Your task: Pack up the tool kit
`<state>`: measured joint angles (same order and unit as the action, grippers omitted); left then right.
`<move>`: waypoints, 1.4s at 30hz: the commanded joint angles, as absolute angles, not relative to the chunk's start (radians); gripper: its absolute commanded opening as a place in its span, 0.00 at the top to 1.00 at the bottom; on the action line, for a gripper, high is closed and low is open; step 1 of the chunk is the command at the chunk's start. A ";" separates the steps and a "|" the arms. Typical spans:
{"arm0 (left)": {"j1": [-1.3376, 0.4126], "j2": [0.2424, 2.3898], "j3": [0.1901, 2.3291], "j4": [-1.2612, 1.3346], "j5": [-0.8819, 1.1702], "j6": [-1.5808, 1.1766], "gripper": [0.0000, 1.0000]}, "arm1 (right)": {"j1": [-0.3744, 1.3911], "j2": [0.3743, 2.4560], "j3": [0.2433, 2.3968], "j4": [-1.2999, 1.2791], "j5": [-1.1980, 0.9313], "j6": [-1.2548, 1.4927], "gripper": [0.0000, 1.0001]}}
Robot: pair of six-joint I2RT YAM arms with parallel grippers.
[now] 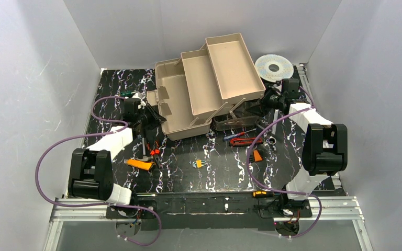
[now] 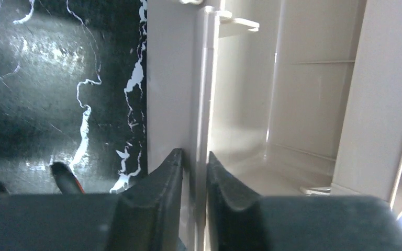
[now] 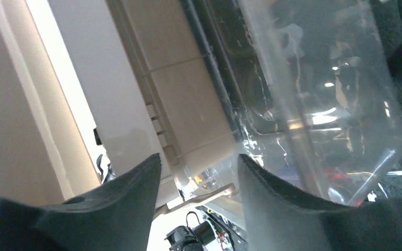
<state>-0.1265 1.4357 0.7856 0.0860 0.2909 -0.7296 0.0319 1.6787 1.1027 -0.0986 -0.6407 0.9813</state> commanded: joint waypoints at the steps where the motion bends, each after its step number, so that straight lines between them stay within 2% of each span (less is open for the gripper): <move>1: -0.130 1.428 0.796 0.152 0.281 -0.756 0.92 | -0.017 1.662 1.128 0.098 -0.778 1.000 0.44; 3: -0.130 1.416 0.807 0.127 0.256 -0.743 0.96 | -0.033 1.666 1.127 0.106 -0.790 1.002 0.59; 6: -0.129 1.395 0.810 0.103 0.214 -0.728 1.00 | -0.046 1.676 1.135 0.105 -0.799 1.006 0.71; 16: -0.089 1.366 0.810 0.088 0.144 -0.750 1.00 | -0.145 1.638 1.099 0.113 -0.768 1.048 0.72; 24: -0.056 1.379 0.838 0.073 0.137 -0.743 1.00 | -0.151 1.458 1.057 0.014 -0.575 0.932 0.72; 25: -0.054 1.382 0.845 0.074 0.162 -0.734 0.90 | -0.150 1.428 1.054 0.003 -0.547 0.912 0.72; 26: -0.054 1.381 0.847 0.083 0.186 -0.713 0.68 | -0.149 1.401 1.047 0.002 -0.522 0.895 0.71; 27: -0.055 1.372 0.844 0.091 0.197 -0.700 0.58 | -0.146 1.358 1.040 -0.026 -0.496 0.882 0.70; 31: -0.057 1.287 0.811 0.075 0.142 -0.663 0.46 | -0.117 1.203 0.967 -0.014 -0.365 0.854 0.66; 35: -0.058 1.173 0.790 0.010 0.055 -0.646 0.29 | -0.060 1.075 0.920 -0.009 -0.294 0.819 0.64; 42: -0.056 0.996 0.852 -0.292 -0.187 -0.601 0.08 | 0.098 0.977 0.885 -0.073 -0.265 0.734 0.61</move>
